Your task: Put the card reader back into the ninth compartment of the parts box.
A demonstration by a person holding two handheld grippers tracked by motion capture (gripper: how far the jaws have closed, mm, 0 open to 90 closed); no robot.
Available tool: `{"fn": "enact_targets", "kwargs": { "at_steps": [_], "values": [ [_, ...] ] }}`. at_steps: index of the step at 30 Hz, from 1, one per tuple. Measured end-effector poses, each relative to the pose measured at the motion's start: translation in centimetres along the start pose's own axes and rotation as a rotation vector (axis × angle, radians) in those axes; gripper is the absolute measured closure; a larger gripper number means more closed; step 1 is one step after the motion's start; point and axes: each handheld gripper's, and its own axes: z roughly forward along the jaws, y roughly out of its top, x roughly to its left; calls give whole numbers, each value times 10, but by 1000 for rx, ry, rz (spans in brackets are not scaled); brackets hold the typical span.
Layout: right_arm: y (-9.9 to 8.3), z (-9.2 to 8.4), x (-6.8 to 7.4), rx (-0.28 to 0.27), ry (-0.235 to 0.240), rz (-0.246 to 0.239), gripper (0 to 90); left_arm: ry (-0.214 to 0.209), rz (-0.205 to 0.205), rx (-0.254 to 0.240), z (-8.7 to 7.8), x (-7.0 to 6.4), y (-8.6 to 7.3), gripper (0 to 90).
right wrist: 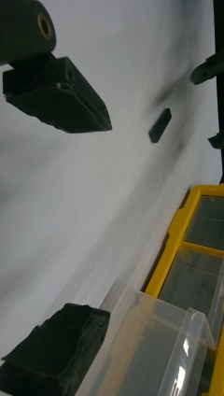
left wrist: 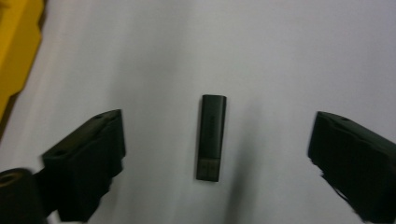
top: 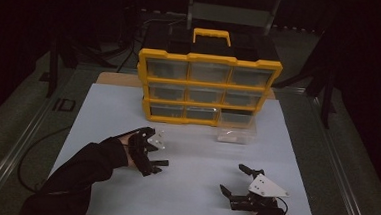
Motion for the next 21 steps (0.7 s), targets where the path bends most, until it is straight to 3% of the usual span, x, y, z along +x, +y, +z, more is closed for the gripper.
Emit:
{"fn": "enact_targets", "kwargs": {
  "at_steps": [8,16,21],
  "values": [
    [0,0,0,6,1,-3,85,-32,4,35,8,2,0,159],
    [0,0,0,1,2,-1,85,-20,-3,91,19,3,1,215],
    [0,0,0,1,3,0,85,-22,-7,113,22,4,2,311]
  ]
}}
